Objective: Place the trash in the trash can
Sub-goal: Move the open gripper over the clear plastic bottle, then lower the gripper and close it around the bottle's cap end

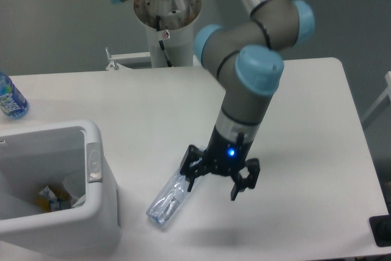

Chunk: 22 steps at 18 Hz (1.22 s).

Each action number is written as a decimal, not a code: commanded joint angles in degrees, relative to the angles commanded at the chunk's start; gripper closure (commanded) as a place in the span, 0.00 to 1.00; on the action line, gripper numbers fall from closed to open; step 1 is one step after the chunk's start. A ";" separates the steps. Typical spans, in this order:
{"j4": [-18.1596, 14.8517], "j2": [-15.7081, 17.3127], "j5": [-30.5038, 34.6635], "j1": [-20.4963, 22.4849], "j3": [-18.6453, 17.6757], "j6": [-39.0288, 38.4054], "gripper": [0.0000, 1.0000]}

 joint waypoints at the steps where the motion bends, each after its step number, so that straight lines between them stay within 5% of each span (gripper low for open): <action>1: 0.09 -0.36 0.78 -0.53 -1.05 2.55 0.00; 18: 0.53 -5.10 4.31 -6.07 -4.40 6.88 0.00; 22: 3.87 -6.42 4.83 -6.86 -4.57 6.71 0.00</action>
